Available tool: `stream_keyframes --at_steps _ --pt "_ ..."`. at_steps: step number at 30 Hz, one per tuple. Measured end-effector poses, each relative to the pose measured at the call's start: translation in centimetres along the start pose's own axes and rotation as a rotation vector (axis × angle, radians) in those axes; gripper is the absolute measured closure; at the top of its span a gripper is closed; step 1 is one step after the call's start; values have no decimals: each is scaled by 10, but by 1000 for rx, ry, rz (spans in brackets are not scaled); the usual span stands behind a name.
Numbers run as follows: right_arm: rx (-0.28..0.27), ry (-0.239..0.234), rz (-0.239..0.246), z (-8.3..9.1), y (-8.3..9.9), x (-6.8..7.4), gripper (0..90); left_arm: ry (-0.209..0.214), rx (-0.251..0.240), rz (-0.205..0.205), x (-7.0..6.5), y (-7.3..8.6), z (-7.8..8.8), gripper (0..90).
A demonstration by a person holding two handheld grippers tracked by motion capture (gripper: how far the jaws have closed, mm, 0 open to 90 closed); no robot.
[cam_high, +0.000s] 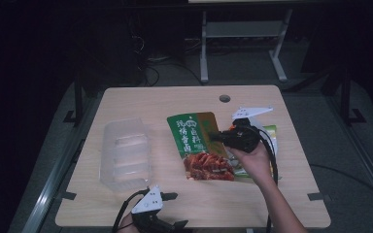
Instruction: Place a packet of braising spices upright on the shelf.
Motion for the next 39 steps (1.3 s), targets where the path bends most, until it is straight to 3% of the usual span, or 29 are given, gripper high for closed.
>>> stream_keyframes --at_steps 17,37,39 --pt "-47 -33 44 0 -20 20 900 8 4 0 -2 1 -3 157" --pt "-102 -106 103 -29 -75 49 900 18 8 -10 -2 0 -5 157" --pt "-107 -115 108 -34 -82 50 900 19 3 6 -2 1 -6 157"
Point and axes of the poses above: each handheld gripper's, and its own axes: z roughly backward along the jaws, y roughly out of its underside, x roughly to its left, the point moved 2 cm from there along -z, roughly forward along the jaws, and after that the axes turned 8 degrees about y, right-handed, at the moved point
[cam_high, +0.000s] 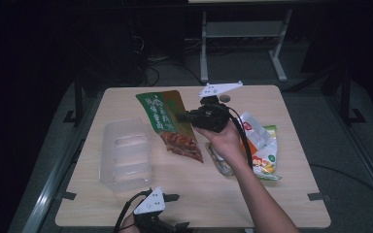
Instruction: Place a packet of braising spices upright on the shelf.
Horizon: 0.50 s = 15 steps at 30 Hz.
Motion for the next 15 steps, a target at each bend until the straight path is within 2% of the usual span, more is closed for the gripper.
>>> stream_keyframes --at_steps 6,7,15 --pt "1 -18 16 -20 -16 2 900 3 -2 8 2 0 0 157" --pt "-3 -22 24 -27 -21 3 900 2 -5 3 3 0 0 157" --pt "-11 -39 55 -49 -43 9 900 5 1 -5 2 0 1 157"
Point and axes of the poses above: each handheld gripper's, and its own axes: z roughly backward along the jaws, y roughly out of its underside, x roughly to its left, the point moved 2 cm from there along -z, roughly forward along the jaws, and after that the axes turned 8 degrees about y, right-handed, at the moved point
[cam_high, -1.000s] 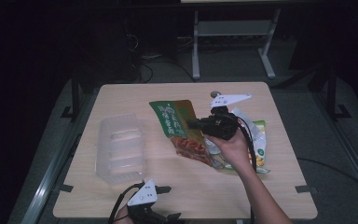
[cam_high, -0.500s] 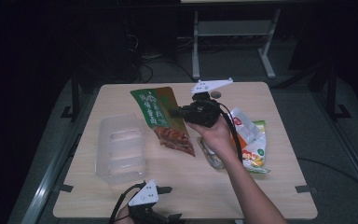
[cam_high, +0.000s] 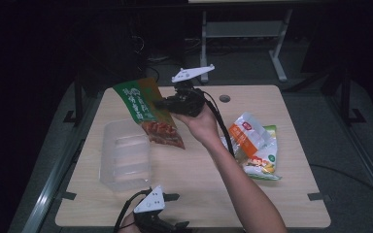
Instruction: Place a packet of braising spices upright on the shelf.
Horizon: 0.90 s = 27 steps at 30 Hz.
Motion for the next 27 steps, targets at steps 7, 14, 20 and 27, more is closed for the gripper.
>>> stream_keyframes --at_steps 7,14,20,27 --pt "-10 -11 23 -21 -15 5 900 -1 10 -17 0 -1 -1 157" --pt "-19 -50 36 -75 -22 8 900 2 15 -30 0 -1 0 157" --pt "-8 -77 35 -120 -17 10 900 -2 7 -34 -2 -2 2 157" --pt "2 -75 20 -150 1 5 900 -8 -1 -25 -1 -1 5 157"
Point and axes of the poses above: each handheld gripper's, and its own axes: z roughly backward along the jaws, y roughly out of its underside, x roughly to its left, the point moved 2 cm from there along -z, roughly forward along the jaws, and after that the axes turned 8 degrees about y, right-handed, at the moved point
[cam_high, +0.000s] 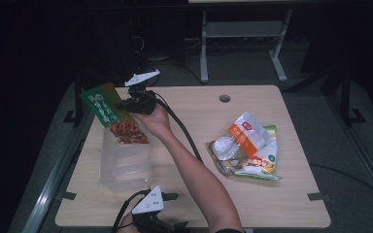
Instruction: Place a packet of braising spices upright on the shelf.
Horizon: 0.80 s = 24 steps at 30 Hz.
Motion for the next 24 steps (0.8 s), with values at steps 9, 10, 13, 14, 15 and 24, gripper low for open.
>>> stream_keyframes --at_steps 9,10,13,14,15,24 --pt "28 65 6 10 13 -12 897 -3 6 -3 -3 1 -1 157" --pt "30 66 2 11 15 -13 897 -3 7 -4 -4 1 -1 157" --pt "32 78 -17 21 20 -18 897 -3 9 -6 -4 1 -2 157" --pt "38 84 -17 24 21 -19 896 -3 9 -6 -4 1 -2 157" --pt "38 84 -17 24 21 -19 896 -4 9 -6 -4 1 -2 157" --pt "184 111 -17 22 23 -28 811 -7 7 -8 -3 0 -1 157"
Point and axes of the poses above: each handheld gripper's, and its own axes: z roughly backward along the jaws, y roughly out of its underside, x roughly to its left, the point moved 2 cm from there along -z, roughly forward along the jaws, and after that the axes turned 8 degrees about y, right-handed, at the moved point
